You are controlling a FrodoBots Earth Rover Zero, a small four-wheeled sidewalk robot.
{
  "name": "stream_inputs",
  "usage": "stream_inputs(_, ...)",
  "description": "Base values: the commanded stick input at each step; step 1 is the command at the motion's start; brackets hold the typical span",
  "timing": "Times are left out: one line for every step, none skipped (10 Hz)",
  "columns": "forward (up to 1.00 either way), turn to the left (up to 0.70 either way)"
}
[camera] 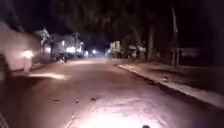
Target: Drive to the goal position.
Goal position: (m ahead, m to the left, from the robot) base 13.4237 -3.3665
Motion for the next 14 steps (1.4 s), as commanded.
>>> stream_inputs(0.70, 0.00)
stream_inputs(0.70, 0.00)
stream_inputs(0.70, 0.00)
stream_inputs(0.70, 0.00)
stream_inputs(0.70, 0.00)
stream_inputs(0.70, 0.00)
stream_inputs(0.70, 0.00)
stream_inputs(0.70, 0.00)
stream_inputs(0.70, 0.00)
stream_inputs(0.70, 0.00)
stream_inputs(0.70, 0.00)
stream_inputs(0.70, 0.00)
stream_inputs(0.70, 0.00)
stream_inputs(0.70, 0.00)
